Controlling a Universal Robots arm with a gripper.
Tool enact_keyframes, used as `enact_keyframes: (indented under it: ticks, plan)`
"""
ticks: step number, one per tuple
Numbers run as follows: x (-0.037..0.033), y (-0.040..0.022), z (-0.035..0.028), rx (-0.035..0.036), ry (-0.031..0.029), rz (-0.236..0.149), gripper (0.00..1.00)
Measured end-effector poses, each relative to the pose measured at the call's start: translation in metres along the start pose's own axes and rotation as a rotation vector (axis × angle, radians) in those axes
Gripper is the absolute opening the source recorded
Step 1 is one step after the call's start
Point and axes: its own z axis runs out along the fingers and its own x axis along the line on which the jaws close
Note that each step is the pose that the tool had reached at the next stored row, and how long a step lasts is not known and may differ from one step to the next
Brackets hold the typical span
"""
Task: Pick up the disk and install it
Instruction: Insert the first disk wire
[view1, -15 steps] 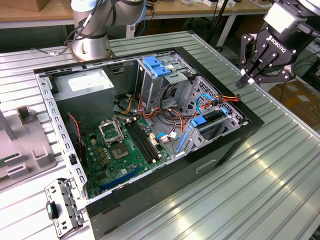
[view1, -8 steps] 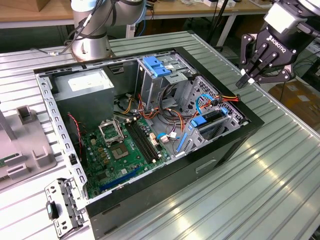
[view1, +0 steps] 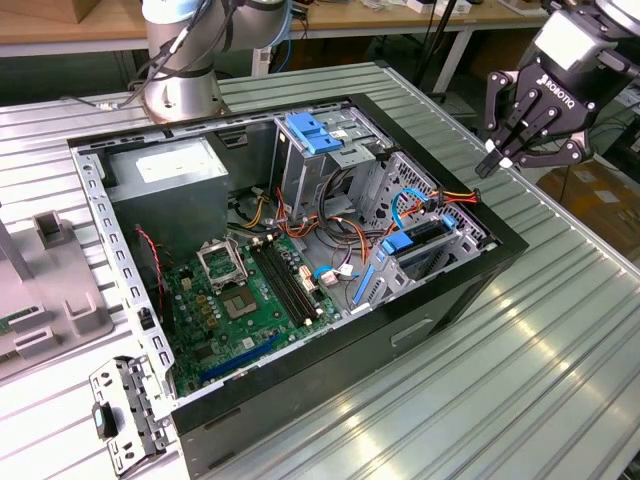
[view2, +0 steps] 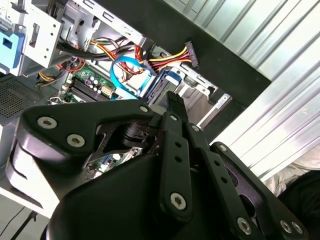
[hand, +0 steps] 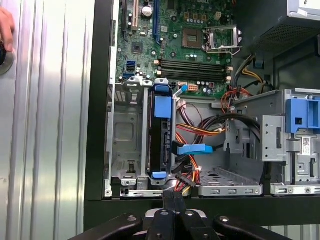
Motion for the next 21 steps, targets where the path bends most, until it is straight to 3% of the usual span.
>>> enact_keyframes:
  ticks: [12, 21]
  plan:
    - [0.0058, -0.0078, 0.0174, -0.0063, -0.0001, 0.0, 0.11]
    - [0.0075, -0.0137, 0.0256, -0.0071, 0.0, 0.0, 0.11]
